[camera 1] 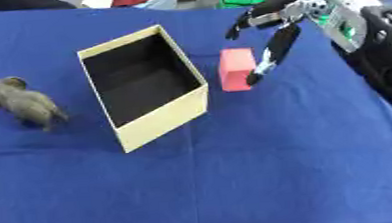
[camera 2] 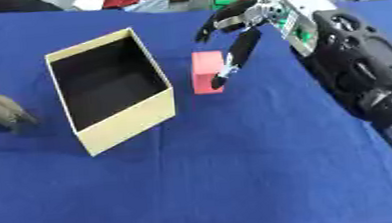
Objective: Pick up objects on the table and place them in the box.
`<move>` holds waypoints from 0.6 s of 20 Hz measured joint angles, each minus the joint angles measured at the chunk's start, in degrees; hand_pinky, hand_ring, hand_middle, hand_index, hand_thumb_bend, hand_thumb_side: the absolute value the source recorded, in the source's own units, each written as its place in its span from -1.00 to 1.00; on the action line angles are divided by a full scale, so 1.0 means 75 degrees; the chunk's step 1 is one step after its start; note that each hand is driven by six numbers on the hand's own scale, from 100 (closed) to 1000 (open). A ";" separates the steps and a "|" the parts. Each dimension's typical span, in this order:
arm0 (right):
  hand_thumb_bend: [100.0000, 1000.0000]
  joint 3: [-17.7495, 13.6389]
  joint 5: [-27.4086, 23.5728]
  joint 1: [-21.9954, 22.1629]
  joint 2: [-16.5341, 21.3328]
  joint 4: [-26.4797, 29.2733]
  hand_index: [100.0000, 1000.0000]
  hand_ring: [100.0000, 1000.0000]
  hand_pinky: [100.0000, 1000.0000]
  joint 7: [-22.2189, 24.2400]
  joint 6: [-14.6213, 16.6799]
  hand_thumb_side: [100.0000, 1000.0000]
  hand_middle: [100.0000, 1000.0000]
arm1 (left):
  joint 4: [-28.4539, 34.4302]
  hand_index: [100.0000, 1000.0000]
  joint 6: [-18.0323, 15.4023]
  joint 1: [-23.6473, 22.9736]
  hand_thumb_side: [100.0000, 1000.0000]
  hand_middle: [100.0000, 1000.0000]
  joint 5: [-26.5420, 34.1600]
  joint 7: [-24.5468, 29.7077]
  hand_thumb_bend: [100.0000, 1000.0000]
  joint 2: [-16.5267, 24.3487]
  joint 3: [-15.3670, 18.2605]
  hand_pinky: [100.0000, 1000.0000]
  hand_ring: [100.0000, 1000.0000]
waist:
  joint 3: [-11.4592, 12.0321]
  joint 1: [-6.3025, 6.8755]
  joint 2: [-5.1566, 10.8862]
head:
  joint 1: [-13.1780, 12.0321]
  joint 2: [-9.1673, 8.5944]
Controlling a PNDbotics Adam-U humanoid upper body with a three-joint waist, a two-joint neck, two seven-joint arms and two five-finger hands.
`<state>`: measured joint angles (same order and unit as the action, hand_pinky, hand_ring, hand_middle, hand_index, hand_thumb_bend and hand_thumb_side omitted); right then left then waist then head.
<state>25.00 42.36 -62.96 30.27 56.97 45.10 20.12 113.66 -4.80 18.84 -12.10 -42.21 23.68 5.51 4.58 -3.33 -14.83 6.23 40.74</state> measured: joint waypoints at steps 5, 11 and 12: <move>0.30 0.0041 0.0383 0.0030 -0.0128 -0.0067 0.80 0.95 0.82 -0.0190 -0.0059 0.20 0.44 | 0.0000 0.47 0.0000 0.0003 1.00 0.26 0.0001 0.0000 -0.43 0.0000 0.0000 -0.26 0.30 | 0.0010 -0.0001 -0.0003 | 0.0000 0.0000; 0.13 0.0012 0.0754 0.0056 -0.0294 -0.0290 0.70 0.74 0.68 -0.0541 -0.0186 0.19 0.33 | 0.0000 0.47 -0.0008 0.0007 1.00 0.26 0.0047 0.0008 -0.43 -0.0002 0.0000 -0.26 0.30 | 0.0029 -0.0001 -0.0005 | 0.0006 -0.0001; 0.10 0.0012 0.0817 0.0066 -0.0322 -0.0346 0.69 0.73 0.67 -0.0593 -0.0210 0.16 0.32 | 0.0000 0.47 -0.0012 0.0007 1.00 0.26 0.0061 0.0013 -0.43 -0.0002 0.0000 -0.26 0.30 | 0.0032 0.0002 -0.0008 | 0.0010 -0.0001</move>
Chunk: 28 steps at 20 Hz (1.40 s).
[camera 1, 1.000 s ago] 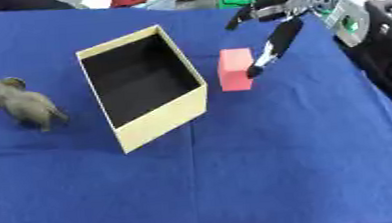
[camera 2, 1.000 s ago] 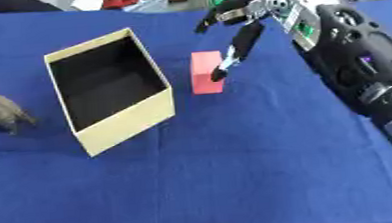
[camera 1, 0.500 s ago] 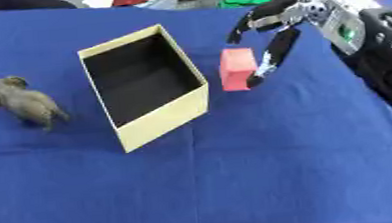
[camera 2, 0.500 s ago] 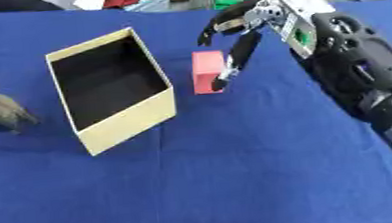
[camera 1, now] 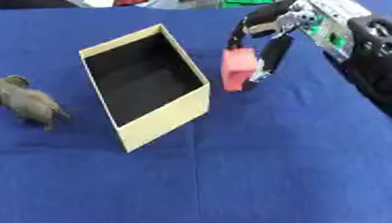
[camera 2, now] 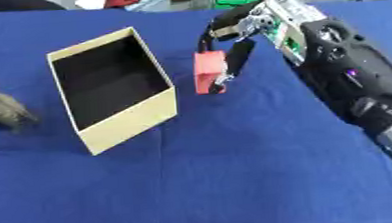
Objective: Pick up objects on the table and place them in the box.
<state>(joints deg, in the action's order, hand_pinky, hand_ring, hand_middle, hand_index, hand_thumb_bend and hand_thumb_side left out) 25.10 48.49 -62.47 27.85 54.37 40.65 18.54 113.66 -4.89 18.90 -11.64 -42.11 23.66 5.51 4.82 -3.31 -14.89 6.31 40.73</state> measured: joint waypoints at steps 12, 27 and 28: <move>0.03 -0.0002 0.0098 0.0055 -0.0109 -0.0085 0.78 0.74 0.72 -0.0489 -0.0184 0.24 0.32 | 0.0000 0.47 -0.0016 0.0005 1.00 0.26 0.0008 0.0024 -0.44 -0.0001 0.0000 -0.26 0.31 | 0.0006 0.0001 -0.0024 | 0.0019 -0.0001; -0.88 0.0048 -0.0164 0.0064 -0.0108 0.0027 0.33 0.51 0.46 -0.0810 -0.0485 -0.36 -0.10 | 0.0000 0.46 -0.0017 0.0029 1.00 0.26 0.0008 0.0028 -0.44 -0.0004 0.0000 -0.27 0.31 | 0.0005 0.0009 -0.0024 | 0.0044 -0.0004; -0.84 0.0049 -0.0164 0.0064 -0.0108 0.0036 0.32 0.51 0.45 -0.0805 -0.0497 -0.48 -0.10 | 0.0000 0.46 -0.0018 0.0029 1.00 0.26 0.0008 0.0029 -0.44 -0.0005 0.0000 -0.27 0.31 | 0.0005 0.0009 -0.0024 | 0.0044 -0.0004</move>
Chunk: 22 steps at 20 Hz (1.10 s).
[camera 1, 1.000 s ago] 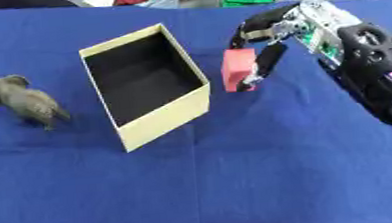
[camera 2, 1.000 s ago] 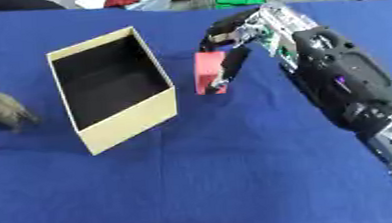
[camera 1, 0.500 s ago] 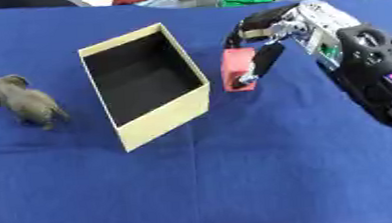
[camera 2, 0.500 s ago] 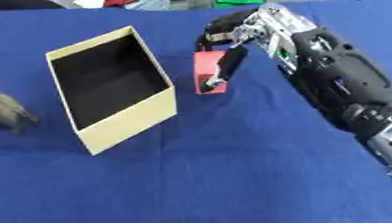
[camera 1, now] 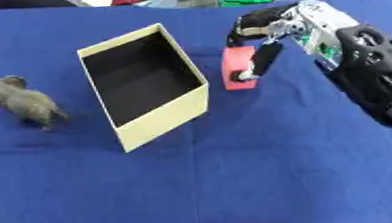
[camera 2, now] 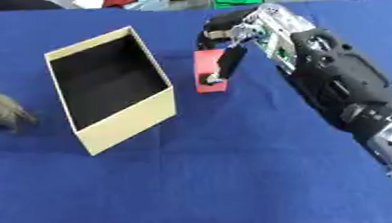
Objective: Pick up objects on the table and place them in the box.
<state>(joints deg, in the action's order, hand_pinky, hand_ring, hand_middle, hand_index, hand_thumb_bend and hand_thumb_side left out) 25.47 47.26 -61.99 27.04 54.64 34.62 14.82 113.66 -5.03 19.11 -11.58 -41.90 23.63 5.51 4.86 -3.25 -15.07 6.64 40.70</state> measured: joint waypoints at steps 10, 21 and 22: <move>-1.00 -0.0008 -0.0083 -0.0009 -0.0001 0.0011 0.28 0.45 0.38 -0.0064 -0.0111 -0.98 -0.15 | 0.0000 0.46 -0.0001 0.0003 1.00 0.26 0.0000 0.0001 -0.44 -0.0058 0.0000 -0.26 0.31 | 0.0010 0.0001 0.0000 | 0.0001 -0.0001; -1.00 -0.0104 -0.0959 -0.0362 0.0151 0.1024 0.29 0.45 0.40 0.0174 -0.0488 -1.00 -0.13 | 0.0000 0.46 -0.0002 0.0012 1.00 0.26 0.0000 -0.0001 -0.44 -0.0058 0.0000 -0.26 0.31 | 0.0026 -0.0015 0.0011 | 0.0003 -0.0002; -1.00 -0.0125 -0.1067 -0.0389 0.0175 0.1173 0.30 0.44 0.41 0.0193 -0.0548 -1.00 -0.13 | 0.0000 0.46 -0.0003 0.0014 1.00 0.26 0.0000 -0.0001 -0.44 -0.0058 0.0000 -0.26 0.31 | 0.0027 -0.0016 0.0012 | 0.0005 -0.0002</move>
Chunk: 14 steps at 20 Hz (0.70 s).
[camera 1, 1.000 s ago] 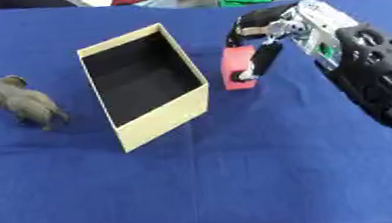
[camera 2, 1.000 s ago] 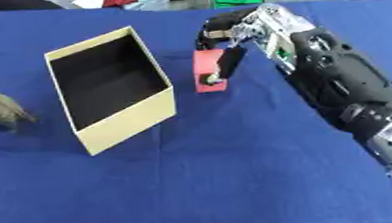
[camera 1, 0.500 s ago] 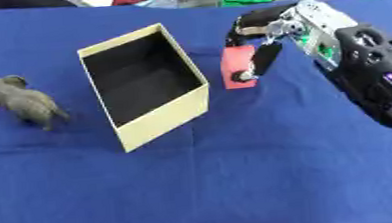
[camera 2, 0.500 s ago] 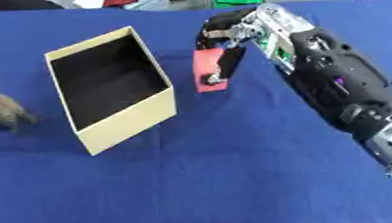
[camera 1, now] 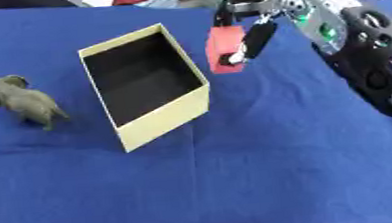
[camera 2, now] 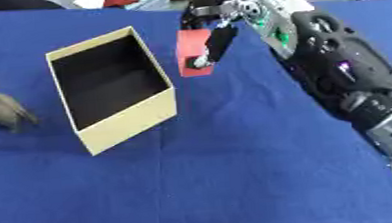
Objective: Pick up objects on the table and place them in the box.
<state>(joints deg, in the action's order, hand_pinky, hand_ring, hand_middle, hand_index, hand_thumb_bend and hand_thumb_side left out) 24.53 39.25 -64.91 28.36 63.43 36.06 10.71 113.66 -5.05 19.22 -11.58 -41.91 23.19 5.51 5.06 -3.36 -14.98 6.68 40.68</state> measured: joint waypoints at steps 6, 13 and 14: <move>-1.00 -0.0240 -0.0906 -0.0283 0.0040 0.1108 0.32 0.43 0.42 0.0134 -0.0479 -1.00 -0.12 | 0.0000 0.46 -0.0004 0.0030 1.00 0.26 0.0000 0.0003 -0.44 0.0001 -0.0001 -0.26 0.31 | 0.0027 -0.0027 0.0000 | 0.0133 0.0005; -1.00 -0.0293 -0.1380 -0.0597 -0.0152 0.1682 0.34 0.42 0.42 0.0328 -0.0934 -1.00 -0.12 | 0.0000 0.46 -0.0028 0.0074 1.00 0.26 0.0001 0.0029 -0.44 0.0001 -0.0043 -0.27 0.31 | 0.0102 -0.0047 -0.0044 | 0.0384 0.0021; -1.00 -0.0292 -0.1389 -0.0627 -0.0225 0.1684 0.34 0.42 0.43 0.0352 -0.0962 -0.98 -0.12 | 0.0000 0.46 -0.0029 0.0076 1.00 0.26 0.0001 0.0030 -0.44 0.0001 -0.0044 -0.27 0.31 | 0.0121 -0.0047 -0.0063 | 0.0432 0.0022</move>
<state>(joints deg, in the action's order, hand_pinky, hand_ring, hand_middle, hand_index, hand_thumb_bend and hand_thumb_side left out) 22.35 28.83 -69.61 26.67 76.06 38.70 3.50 113.66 -5.26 19.79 -11.57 -41.68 23.20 5.18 5.97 -3.72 -15.45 9.92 40.85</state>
